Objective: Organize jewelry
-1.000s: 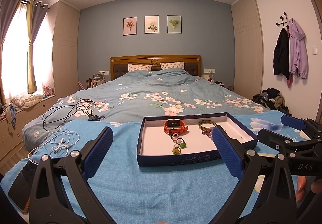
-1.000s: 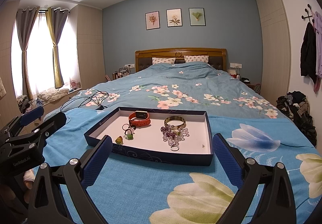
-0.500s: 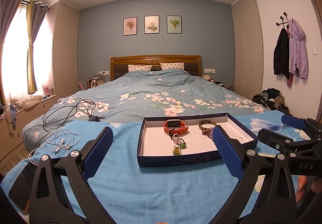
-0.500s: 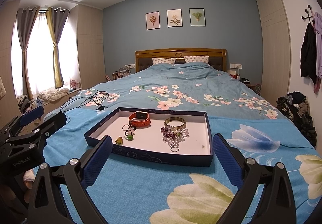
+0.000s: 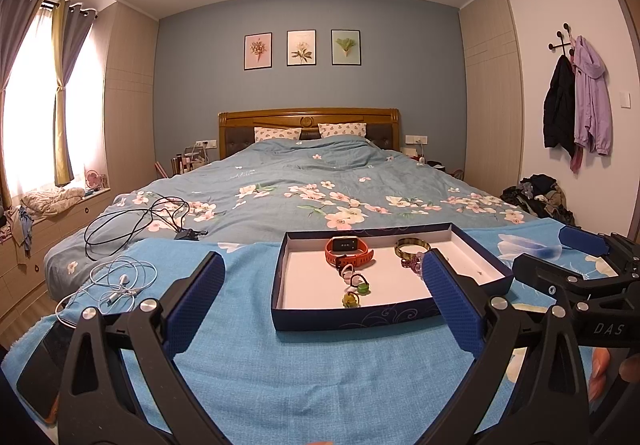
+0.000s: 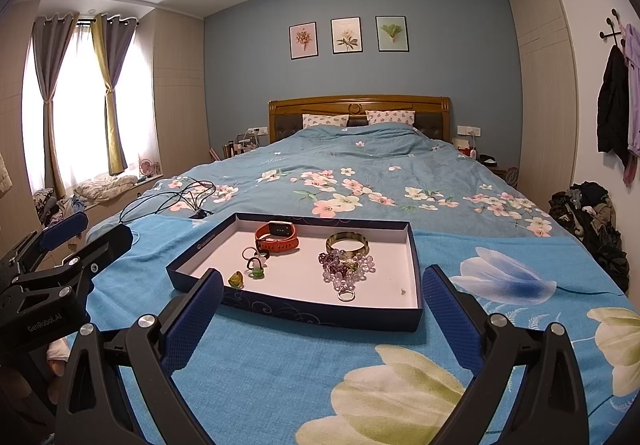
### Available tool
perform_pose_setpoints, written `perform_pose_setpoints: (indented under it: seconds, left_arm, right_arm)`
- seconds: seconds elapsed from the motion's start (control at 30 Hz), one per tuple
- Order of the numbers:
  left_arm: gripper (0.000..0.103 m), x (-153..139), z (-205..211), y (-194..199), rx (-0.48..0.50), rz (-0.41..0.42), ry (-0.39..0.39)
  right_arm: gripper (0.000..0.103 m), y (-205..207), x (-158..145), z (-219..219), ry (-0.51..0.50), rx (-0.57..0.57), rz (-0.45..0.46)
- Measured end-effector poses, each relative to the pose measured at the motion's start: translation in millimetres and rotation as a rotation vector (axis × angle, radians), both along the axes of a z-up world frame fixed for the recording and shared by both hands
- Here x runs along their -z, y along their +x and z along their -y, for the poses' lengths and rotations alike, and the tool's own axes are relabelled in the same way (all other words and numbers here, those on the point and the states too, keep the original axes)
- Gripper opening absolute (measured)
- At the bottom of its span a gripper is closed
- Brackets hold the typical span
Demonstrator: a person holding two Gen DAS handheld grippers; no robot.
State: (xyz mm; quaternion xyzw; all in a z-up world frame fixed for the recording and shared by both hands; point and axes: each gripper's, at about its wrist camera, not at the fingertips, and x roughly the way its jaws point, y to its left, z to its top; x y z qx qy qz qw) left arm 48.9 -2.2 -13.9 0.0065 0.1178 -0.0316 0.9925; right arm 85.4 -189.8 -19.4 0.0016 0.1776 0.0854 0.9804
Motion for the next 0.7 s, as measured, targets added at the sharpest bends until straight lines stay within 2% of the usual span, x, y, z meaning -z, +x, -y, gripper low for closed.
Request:
perform_pose_setpoints:
  seconds: [0.7]
  left_arm:
    - [0.097, 2.3, -1.0, 1.2, 0.0, -0.002, 0.002]
  right_arm:
    - [0.096, 0.1, -0.1, 1.2, 0.002, -0.001, -0.003]
